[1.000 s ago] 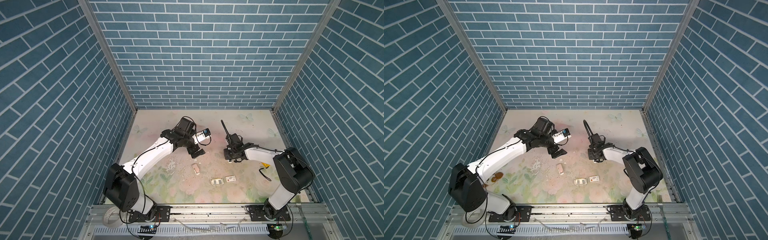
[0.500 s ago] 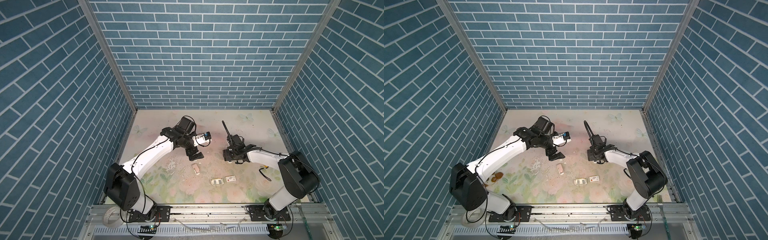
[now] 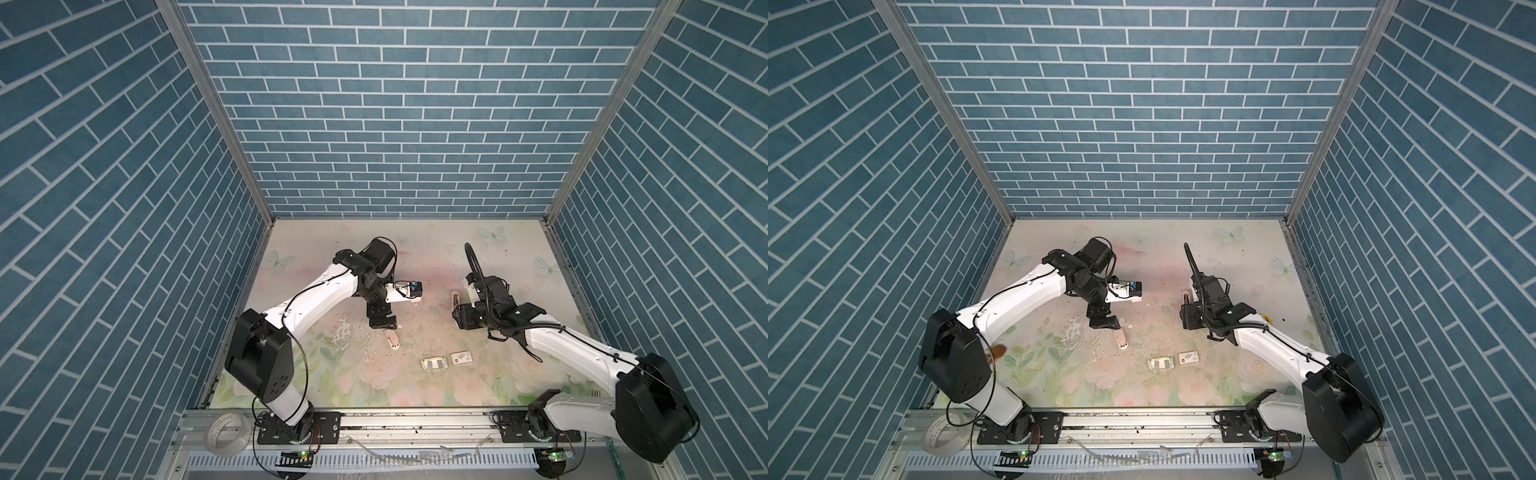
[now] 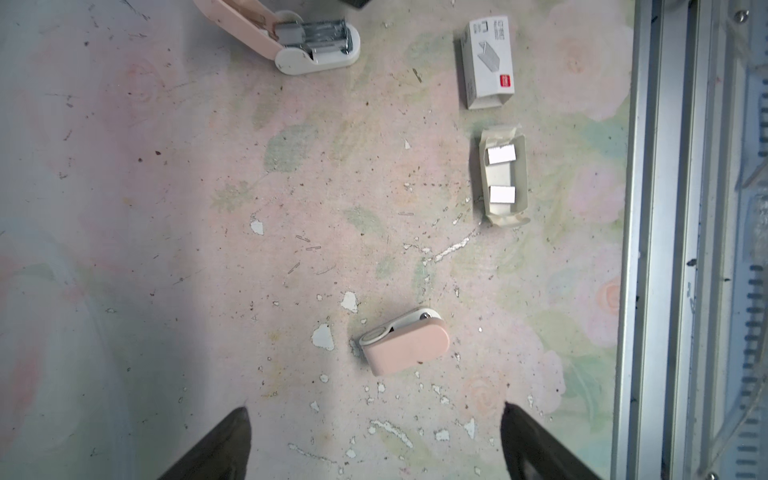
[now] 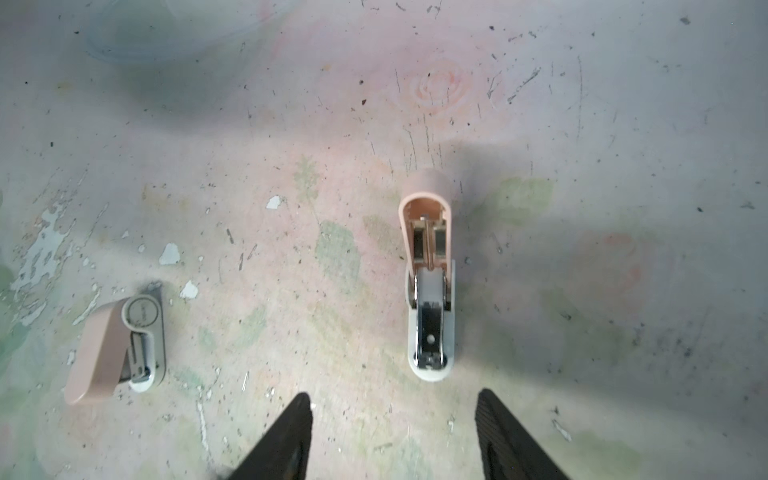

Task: Load the staples into the stapler
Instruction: 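Open the right gripper and lift it away from the opened stapler, then move the left gripper over the second pink stapler and lower onto it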

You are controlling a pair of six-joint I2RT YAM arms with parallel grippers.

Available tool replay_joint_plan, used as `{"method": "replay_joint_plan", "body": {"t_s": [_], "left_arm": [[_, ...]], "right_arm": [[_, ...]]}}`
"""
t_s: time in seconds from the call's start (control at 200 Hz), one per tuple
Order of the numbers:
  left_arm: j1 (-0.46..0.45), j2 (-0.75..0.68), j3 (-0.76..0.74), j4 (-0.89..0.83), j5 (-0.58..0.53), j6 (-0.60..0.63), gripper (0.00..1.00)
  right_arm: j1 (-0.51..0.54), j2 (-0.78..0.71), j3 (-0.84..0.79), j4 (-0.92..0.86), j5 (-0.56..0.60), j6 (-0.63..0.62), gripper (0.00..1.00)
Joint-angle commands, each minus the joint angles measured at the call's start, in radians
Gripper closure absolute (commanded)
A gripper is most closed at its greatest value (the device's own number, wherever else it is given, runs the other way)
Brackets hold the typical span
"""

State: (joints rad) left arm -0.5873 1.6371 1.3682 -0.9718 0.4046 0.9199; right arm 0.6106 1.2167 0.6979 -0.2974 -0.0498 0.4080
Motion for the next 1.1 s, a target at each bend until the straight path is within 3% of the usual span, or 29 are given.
{"method": "replay_joint_plan", "body": {"t_s": [0.0,0.27,0.465,1.095], "left_arm": [[-0.011,0.061,0.035,-0.07,-0.042,0.111,0.07],[-0.082,0.162,0.027,-0.034,-0.101,0.203,0.13],[-0.116,0.18,-0.015,-0.014,-0.126,0.247,0.16],[-0.169,0.156,-0.146,0.113,-0.199,0.263,0.39]], "right_arm": [[0.006,-0.121,-0.042,-0.093,-0.032,0.075,0.39],[0.002,-0.405,-0.185,-0.137,-0.032,0.23,0.44],[-0.001,-0.523,-0.253,-0.157,-0.012,0.275,0.45],[-0.006,-0.445,-0.261,-0.088,-0.03,0.262,0.48]]}}
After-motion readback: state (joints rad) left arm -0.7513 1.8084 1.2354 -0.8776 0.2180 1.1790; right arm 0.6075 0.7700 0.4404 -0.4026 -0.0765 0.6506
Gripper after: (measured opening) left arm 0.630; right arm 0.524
